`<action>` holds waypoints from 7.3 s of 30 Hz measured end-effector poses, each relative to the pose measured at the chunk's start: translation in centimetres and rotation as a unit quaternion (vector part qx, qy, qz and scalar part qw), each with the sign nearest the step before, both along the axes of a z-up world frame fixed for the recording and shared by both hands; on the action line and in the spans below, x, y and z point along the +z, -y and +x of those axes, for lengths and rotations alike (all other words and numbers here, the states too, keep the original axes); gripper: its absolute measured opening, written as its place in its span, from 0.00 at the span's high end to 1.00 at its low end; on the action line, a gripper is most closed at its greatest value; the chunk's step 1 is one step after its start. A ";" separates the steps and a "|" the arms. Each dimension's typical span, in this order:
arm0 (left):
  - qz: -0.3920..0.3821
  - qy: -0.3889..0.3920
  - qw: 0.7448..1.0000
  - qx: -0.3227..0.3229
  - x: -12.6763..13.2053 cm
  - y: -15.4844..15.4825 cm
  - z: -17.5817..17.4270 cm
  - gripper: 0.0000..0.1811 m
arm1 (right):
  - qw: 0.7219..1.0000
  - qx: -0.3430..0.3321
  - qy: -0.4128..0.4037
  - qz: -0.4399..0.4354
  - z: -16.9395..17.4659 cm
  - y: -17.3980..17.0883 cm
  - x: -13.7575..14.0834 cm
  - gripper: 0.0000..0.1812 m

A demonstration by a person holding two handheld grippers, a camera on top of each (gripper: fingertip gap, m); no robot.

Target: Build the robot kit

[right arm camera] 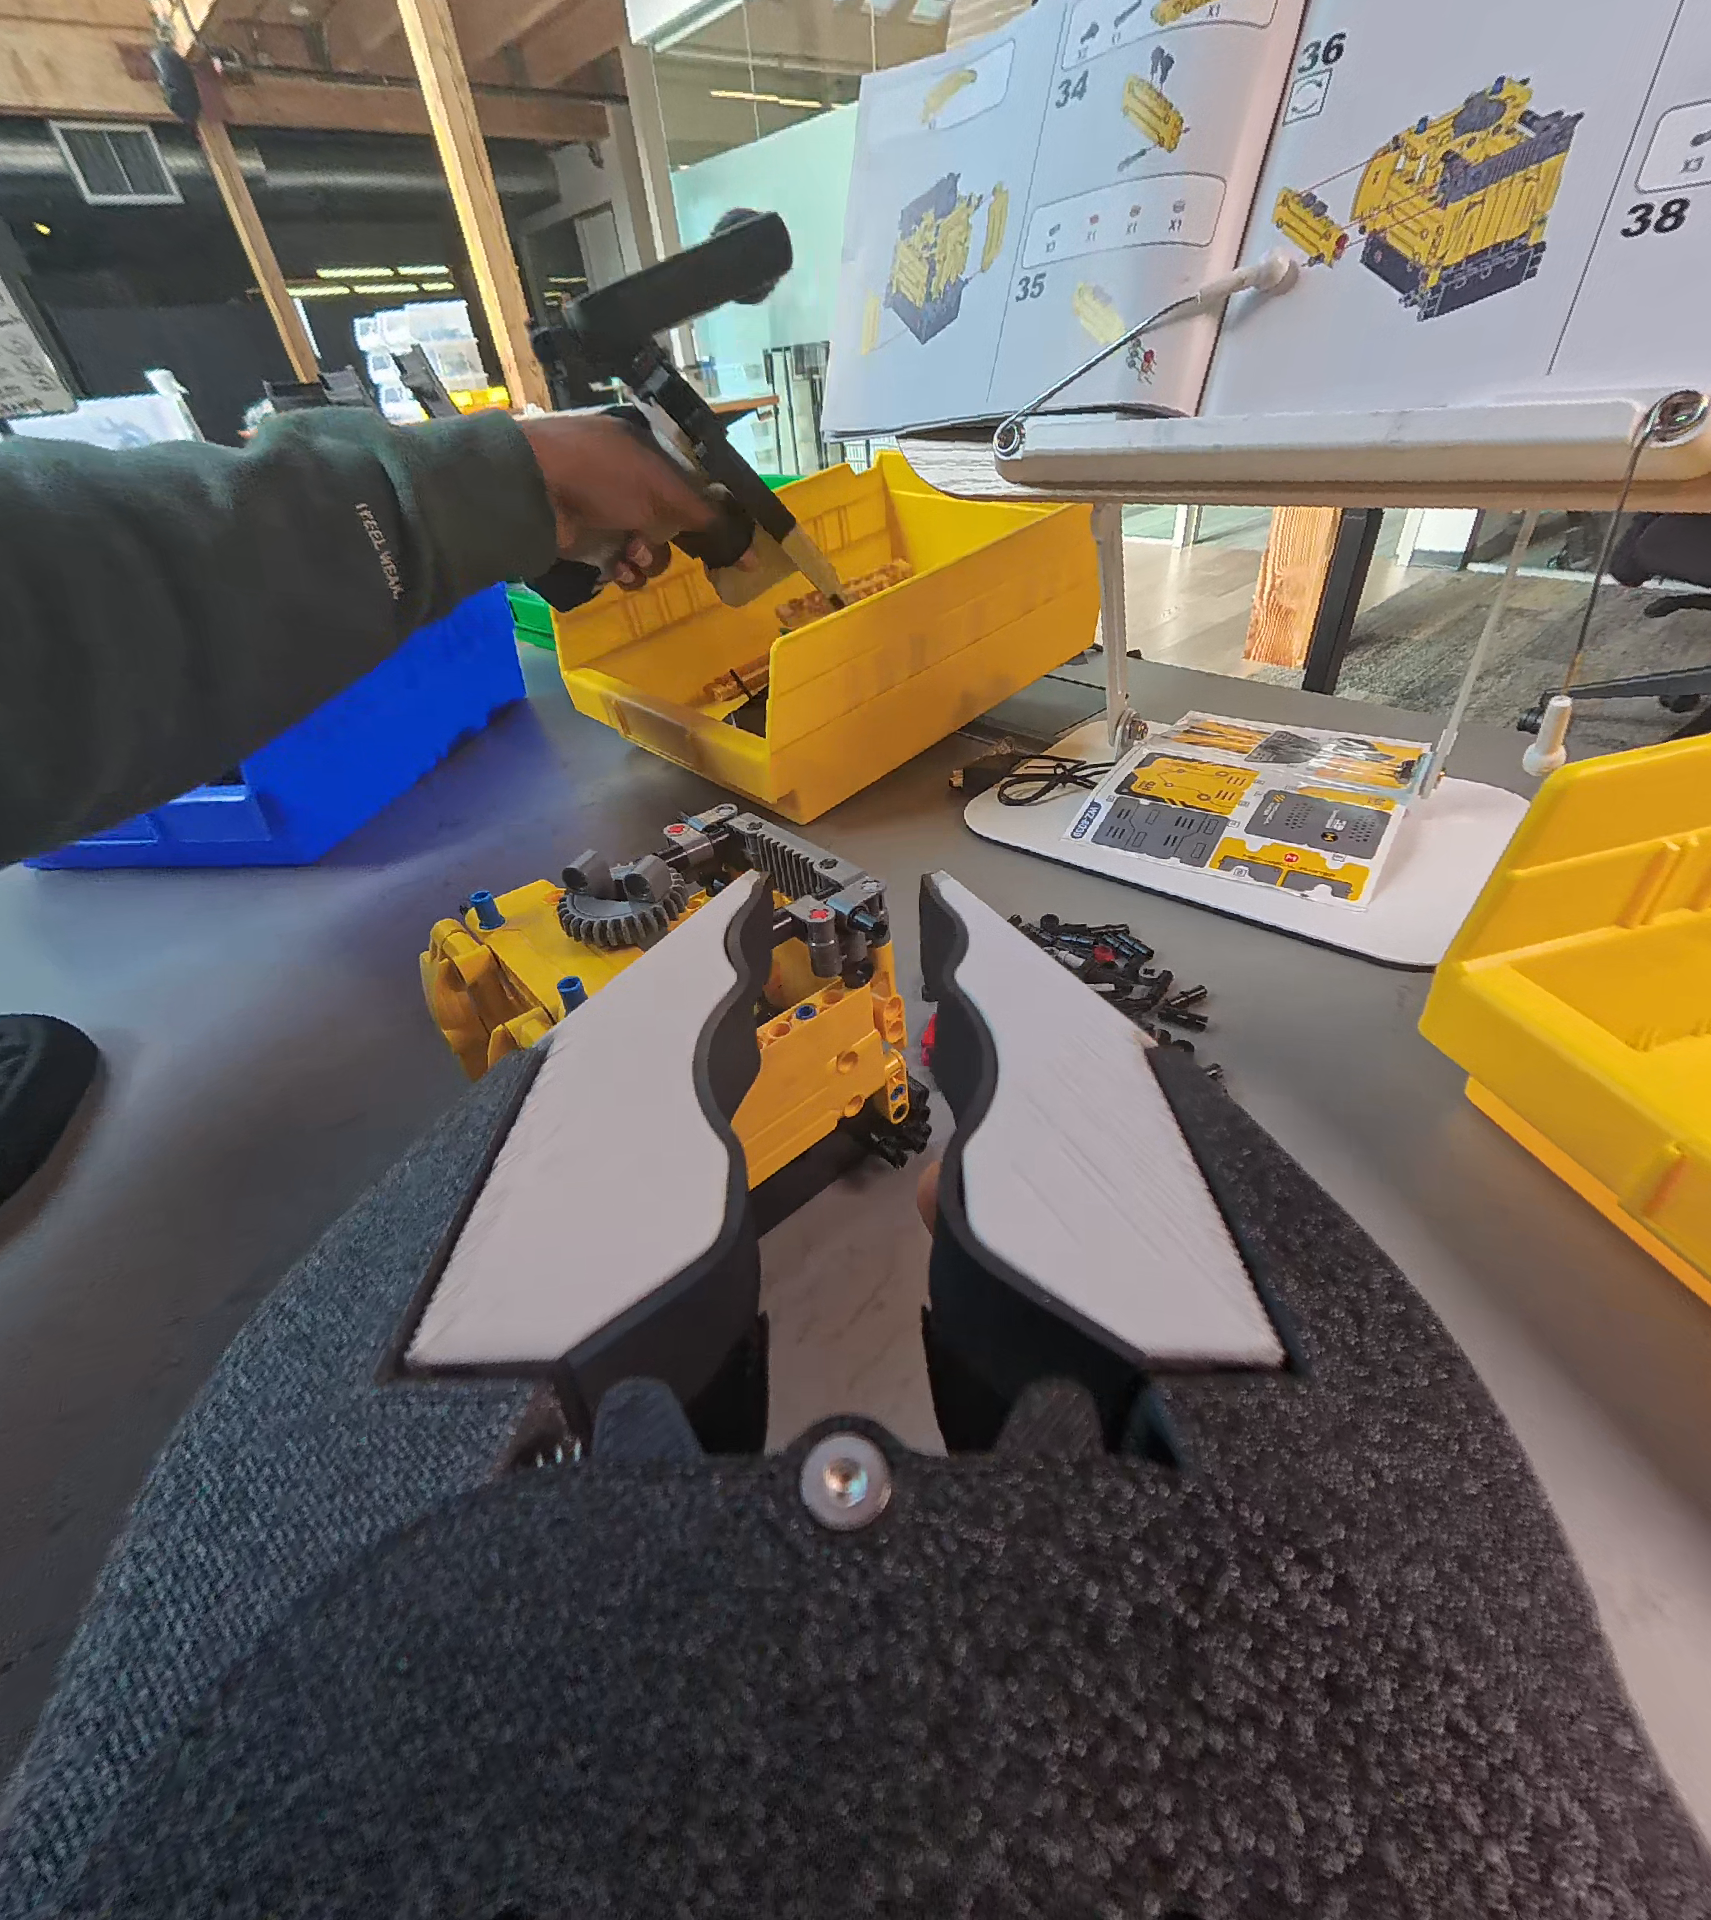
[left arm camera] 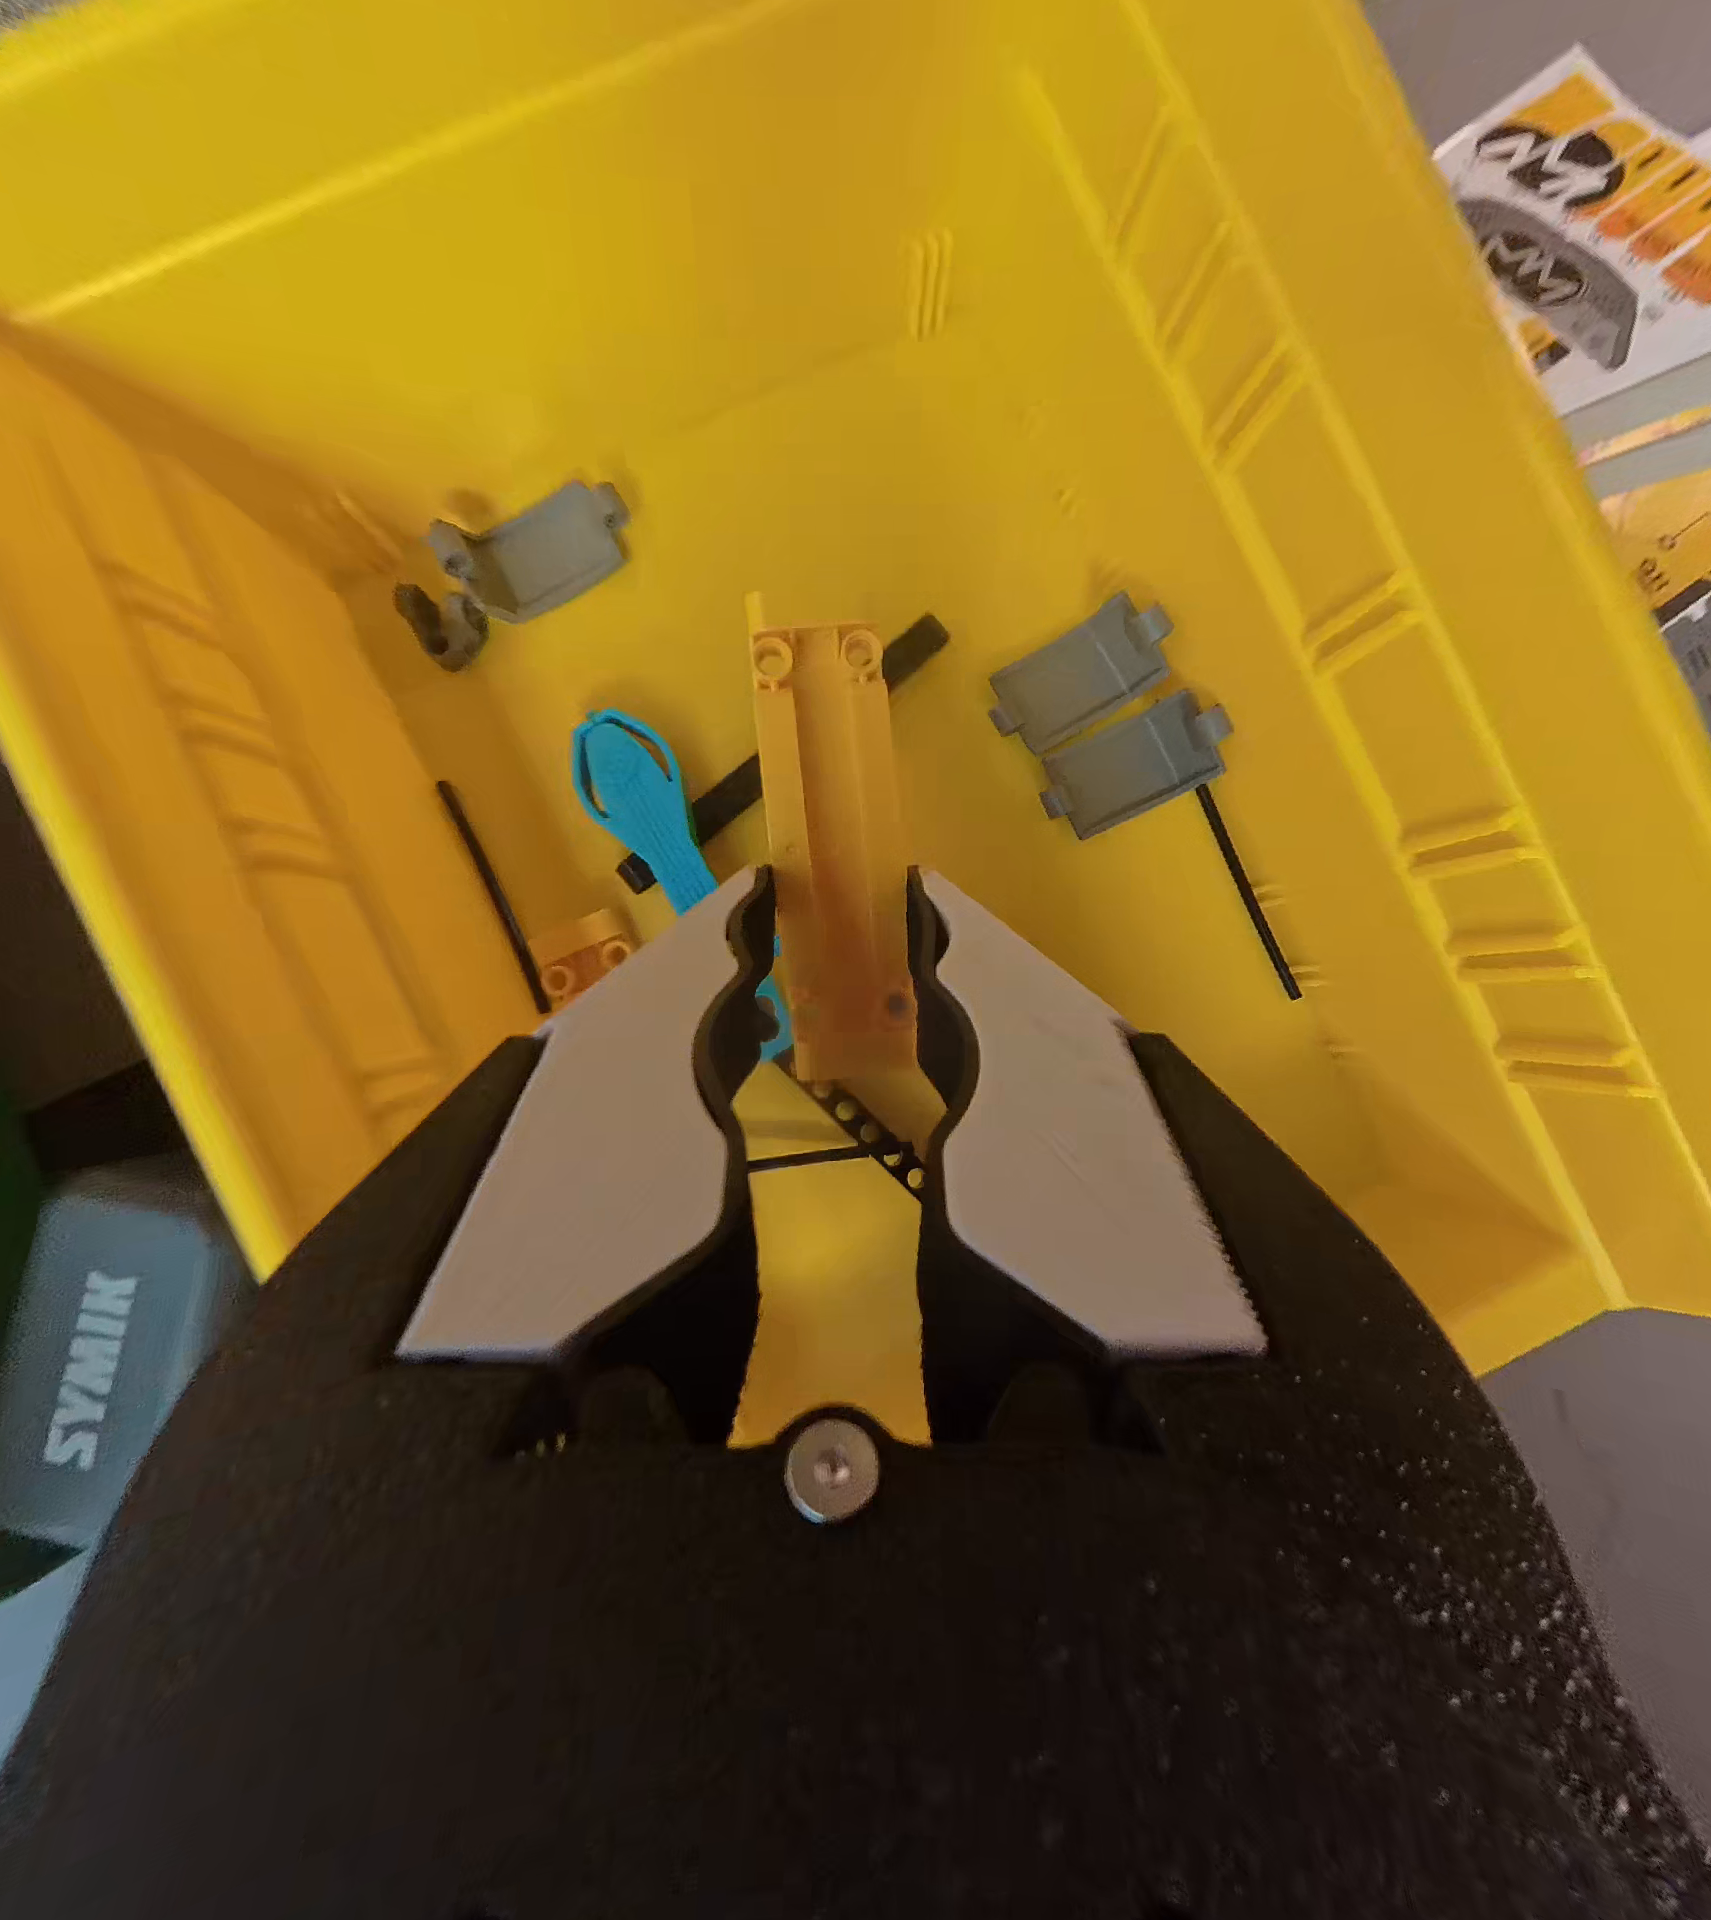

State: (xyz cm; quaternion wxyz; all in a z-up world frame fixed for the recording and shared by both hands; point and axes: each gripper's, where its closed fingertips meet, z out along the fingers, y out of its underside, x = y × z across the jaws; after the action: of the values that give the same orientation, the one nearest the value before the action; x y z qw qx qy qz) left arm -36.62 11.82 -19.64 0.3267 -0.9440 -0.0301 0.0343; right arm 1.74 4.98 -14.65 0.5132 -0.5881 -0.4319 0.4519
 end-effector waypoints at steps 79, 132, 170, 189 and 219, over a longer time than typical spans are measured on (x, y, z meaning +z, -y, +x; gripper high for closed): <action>0.384 0.283 0.788 -0.388 8.5 20.9 31.5 0.96 | 0.947 0.193 0.220 0.133 -11.3 5.2 -6.3 0.78; 0.081 -0.003 0.872 -0.482 -7.1 16.7 36.3 0.95 | 0.889 0.292 0.321 0.149 -0.7 7.1 -11.2 0.92; 0.139 0.060 0.907 -0.392 -4.4 16.5 33.4 0.83 | 0.853 0.324 0.324 0.251 1.4 8.3 -11.1 0.85; 0.048 0.094 0.887 -0.449 -6.6 19.4 36.8 0.78 | 0.865 0.305 0.342 0.204 0.7 8.0 -11.5 0.85; 0.103 -0.041 0.860 -0.499 -6.9 18.2 35.4 0.95 | 0.866 0.325 0.304 0.227 1.2 8.4 -11.3 0.95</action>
State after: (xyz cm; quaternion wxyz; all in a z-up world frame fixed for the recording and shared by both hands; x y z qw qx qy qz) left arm -1.24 -6.33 -26.56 0.3964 -0.7915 0.4546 -0.0982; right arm 2.90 -3.47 -25.98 0.2998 -0.3900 -0.8238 0.2819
